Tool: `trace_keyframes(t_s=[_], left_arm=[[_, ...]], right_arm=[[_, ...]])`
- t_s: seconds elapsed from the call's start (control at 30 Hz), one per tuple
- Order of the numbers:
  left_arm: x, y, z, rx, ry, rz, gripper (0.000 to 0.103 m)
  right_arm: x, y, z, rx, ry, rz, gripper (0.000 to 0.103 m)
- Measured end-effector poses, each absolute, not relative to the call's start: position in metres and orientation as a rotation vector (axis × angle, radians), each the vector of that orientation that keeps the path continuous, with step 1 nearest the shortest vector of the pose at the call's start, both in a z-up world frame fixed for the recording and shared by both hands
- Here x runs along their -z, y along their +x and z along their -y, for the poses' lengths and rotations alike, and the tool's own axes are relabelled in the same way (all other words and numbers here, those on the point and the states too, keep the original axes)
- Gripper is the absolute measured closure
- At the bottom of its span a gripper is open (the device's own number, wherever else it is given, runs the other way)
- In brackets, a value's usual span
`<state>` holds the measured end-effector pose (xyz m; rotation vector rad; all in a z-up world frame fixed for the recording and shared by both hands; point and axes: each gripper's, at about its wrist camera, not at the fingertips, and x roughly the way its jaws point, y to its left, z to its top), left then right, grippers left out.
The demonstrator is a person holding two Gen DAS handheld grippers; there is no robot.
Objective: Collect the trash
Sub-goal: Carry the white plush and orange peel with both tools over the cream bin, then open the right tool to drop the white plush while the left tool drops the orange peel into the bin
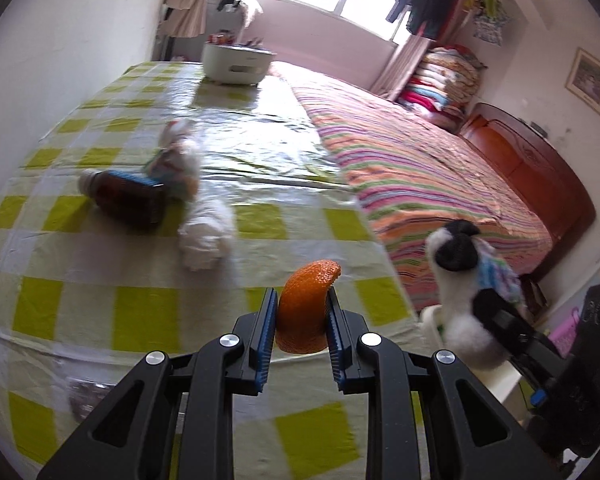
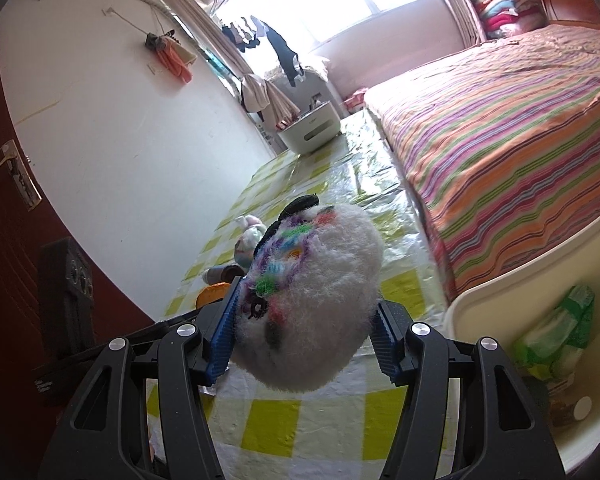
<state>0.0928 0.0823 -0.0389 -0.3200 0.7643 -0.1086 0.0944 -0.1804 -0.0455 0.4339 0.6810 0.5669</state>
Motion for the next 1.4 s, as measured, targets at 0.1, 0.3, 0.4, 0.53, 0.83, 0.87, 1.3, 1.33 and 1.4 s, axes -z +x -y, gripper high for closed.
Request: trace_keyframes(t_s=[0.1,0.3,0.4,0.53,0.83,0.87,1.3,1.33,1.4], left_arm=[[0.037,0.092,-0.064,0.146,-0.300,-0.763,0.080],[0.037,0.088,-0.034,0.195,-0.242,-0.769,0.080],[0.037,0.086,-0.022,0.221,-0.224,-0.771,0.080],[0.037,0.083,-0.007,0.253,-0.215,-0.770,0.080],[0.039,0.081,0.022,0.318,-0.178,-0.777,0.080],[0.039,0.080,0.024,0.323,-0.176,-0.779,0.080],[0.044,0.078,0.058,0.393,-0.132,-0.788,0.080],[0.044,0.078,0.061,0.399,-0.127,-0.789,0.080],[0.045,0.078,0.064,0.405,-0.122,-0.791,0.080]], right_arm=[[0.044,0.093,0.192,-0.544,0.434,-0.665,0.046],[0.044,0.088,0.225,-0.476,0.459,-0.629,0.046],[0.043,0.085,0.242,-0.435,0.467,-0.609,0.046],[0.044,0.081,0.261,-0.374,0.464,-0.585,0.046],[0.042,0.067,0.280,-0.259,0.400,-0.535,0.044],[0.042,0.066,0.283,-0.246,0.393,-0.530,0.044],[0.046,0.056,0.305,-0.089,0.335,-0.499,0.038],[0.046,0.056,0.306,-0.084,0.336,-0.496,0.037],[0.045,0.053,0.307,-0.064,0.340,-0.487,0.029]])
